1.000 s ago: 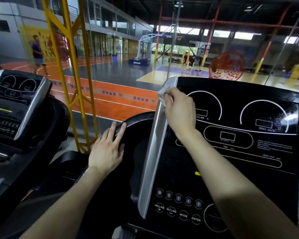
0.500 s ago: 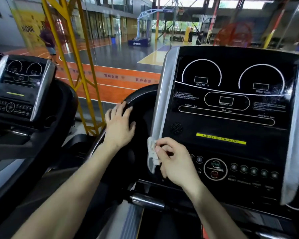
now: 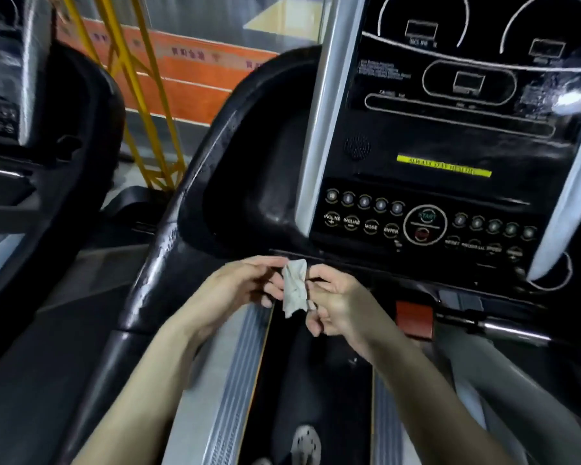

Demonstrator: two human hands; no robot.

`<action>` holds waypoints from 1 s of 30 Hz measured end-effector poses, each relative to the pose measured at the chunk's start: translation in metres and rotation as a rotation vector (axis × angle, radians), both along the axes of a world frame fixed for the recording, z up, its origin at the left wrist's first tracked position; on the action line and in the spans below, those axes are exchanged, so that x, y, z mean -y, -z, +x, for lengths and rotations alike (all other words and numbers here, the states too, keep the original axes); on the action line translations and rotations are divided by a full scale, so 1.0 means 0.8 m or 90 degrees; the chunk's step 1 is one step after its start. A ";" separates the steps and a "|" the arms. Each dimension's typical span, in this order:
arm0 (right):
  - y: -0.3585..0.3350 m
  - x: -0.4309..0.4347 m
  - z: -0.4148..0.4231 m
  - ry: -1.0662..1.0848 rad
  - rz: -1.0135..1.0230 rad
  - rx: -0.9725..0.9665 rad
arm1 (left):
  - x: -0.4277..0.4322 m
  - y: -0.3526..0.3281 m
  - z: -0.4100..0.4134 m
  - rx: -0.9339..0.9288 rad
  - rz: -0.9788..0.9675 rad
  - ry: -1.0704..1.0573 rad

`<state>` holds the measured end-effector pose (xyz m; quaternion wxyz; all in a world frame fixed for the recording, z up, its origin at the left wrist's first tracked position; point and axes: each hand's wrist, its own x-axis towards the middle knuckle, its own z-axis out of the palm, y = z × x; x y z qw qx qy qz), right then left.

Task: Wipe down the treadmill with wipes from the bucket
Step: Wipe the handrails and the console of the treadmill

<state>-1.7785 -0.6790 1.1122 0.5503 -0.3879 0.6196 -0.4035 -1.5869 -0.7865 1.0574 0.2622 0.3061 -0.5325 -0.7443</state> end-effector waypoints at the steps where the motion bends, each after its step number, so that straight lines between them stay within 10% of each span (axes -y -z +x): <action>1: 0.005 -0.009 0.000 0.004 0.020 -0.001 | -0.011 0.008 -0.001 0.011 0.005 0.003; 20: 0.082 -0.206 -0.005 -0.015 -0.008 -0.075 | -0.199 0.051 0.004 0.114 -0.112 -0.071; 30: 0.184 -0.323 0.024 -0.105 -0.070 -0.091 | -0.376 0.138 0.084 0.081 0.082 -0.062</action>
